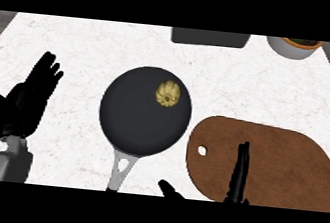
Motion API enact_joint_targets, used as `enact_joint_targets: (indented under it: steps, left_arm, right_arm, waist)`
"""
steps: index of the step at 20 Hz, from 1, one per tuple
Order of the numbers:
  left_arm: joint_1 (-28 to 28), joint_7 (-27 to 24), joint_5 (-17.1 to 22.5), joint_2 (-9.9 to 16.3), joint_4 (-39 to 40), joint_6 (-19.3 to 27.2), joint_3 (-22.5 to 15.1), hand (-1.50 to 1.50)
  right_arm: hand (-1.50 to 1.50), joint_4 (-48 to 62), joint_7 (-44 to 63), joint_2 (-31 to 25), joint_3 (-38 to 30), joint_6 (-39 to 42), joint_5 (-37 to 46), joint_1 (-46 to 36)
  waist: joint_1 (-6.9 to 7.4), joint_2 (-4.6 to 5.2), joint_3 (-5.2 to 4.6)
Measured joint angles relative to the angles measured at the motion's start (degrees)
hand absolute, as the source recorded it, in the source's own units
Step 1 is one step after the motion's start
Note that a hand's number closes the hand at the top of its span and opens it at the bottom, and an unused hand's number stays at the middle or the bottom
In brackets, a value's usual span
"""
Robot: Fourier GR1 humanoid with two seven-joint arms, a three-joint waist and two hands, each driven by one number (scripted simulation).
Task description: Pick the squash from the cutting board and place it in the pan
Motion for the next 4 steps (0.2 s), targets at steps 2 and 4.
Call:
enact_joint_targets:
  steps: [2, 4]
  left_arm:
    - [0.15, -0.90, -0.53, -0.63, 0.60, 0.17, -0.38, 0.00]
    - [-0.30, -1.16, -0.37, -0.45, 1.09, -0.17, -0.01, 0.00]
  right_arm:
    - [-1.50, -1.55, -1.64, 0.09, 2.01, -1.17, 2.03, 4.47]
    - [-1.50, -1.94, -3.32, 0.11, 1.21, -2.29, 2.65, 6.76]
  waist:
    - [0.09, 0.08, -0.02]
    - [0.20, 0.14, -0.03]
